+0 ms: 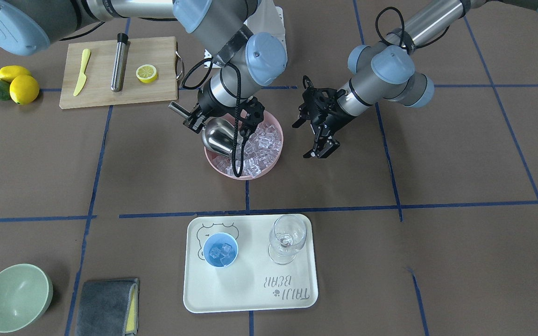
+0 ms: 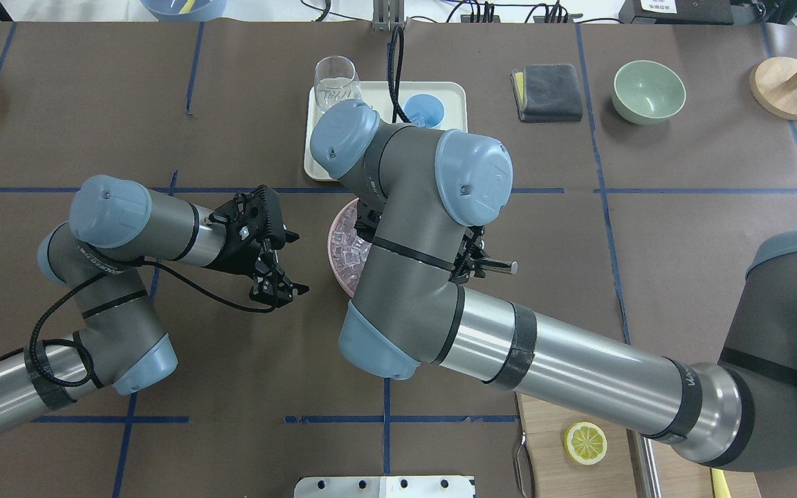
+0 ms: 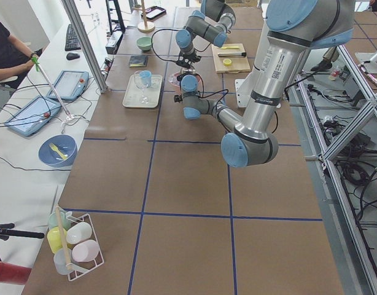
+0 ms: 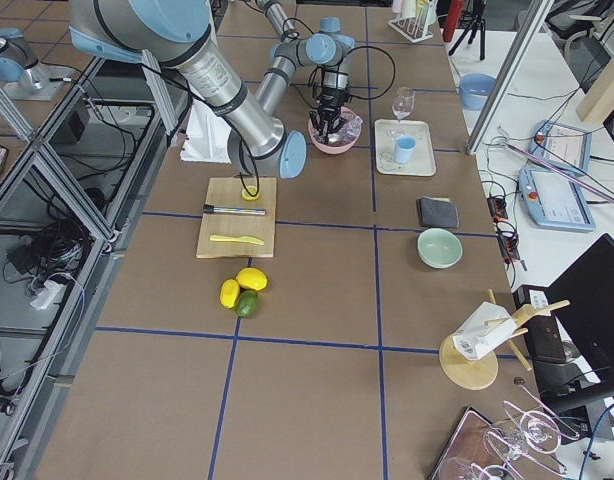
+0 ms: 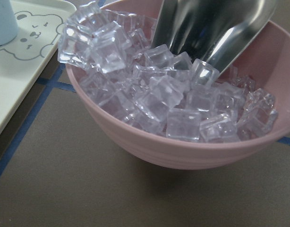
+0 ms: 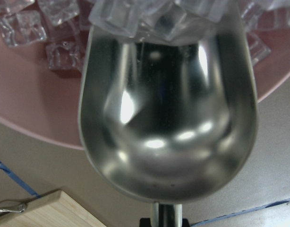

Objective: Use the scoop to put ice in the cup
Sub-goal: 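Drag the scoop through the ice with the right gripper to fill it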

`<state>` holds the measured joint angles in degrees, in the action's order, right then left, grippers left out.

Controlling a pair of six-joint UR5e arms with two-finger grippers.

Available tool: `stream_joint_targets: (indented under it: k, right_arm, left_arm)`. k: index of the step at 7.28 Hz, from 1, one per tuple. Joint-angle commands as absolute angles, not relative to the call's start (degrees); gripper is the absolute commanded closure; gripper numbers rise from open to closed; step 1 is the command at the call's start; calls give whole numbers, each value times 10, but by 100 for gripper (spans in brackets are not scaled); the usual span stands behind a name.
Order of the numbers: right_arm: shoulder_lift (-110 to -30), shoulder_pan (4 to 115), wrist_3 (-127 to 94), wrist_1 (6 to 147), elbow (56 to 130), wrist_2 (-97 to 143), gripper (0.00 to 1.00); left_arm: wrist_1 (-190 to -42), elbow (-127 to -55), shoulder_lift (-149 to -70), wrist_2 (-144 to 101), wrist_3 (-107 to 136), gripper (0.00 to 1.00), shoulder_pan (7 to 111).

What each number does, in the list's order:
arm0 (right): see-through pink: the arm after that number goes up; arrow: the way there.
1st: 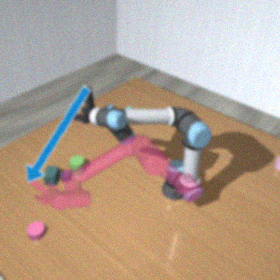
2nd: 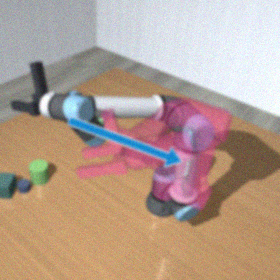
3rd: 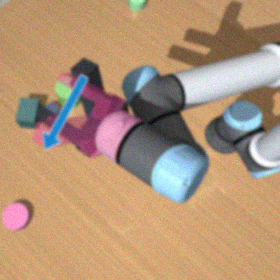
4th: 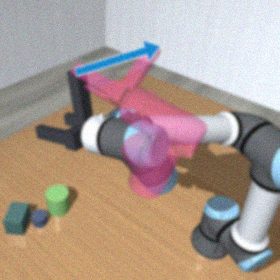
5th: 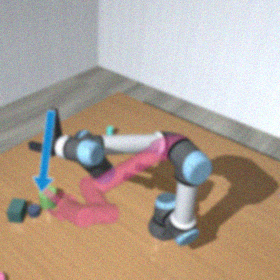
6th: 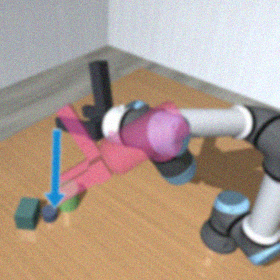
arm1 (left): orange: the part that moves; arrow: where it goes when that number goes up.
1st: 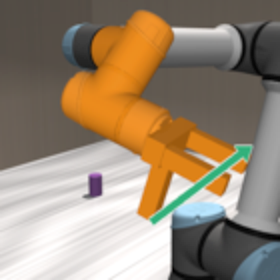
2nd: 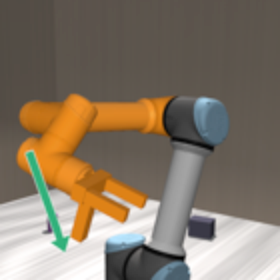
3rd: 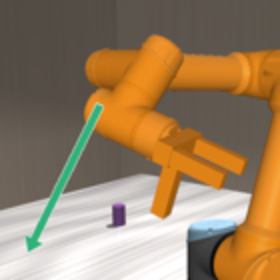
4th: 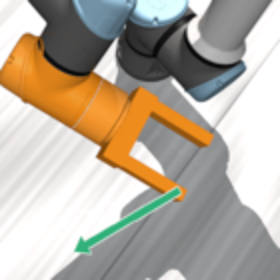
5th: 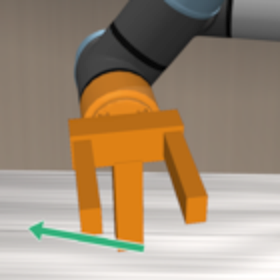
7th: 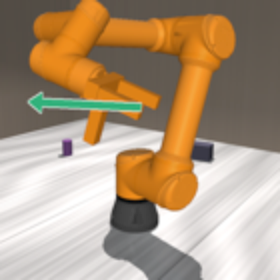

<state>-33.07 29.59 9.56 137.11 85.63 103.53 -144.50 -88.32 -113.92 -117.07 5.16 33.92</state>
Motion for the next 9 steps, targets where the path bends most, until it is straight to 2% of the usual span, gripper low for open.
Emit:
stream_joint_targets:
  k: [1,3,6,9]
  right_arm:
    - [-358,299,96,1354,893,1047,100]
    - [-388,298,85,1339,944,1045,100]
    - [-395,298,48,1284,947,1053,100]
    - [-432,294,34,1238,984,1065,100]
  left_arm:
    - [-1445,-883,-1141,-1171,52,0,338]
    - [-1444,-885,-1143,-1171,52,0,338]
    - [-1443,-885,-1144,-1171,52,0,340]
    - [-1442,-885,-1144,-1171,52,0,340]
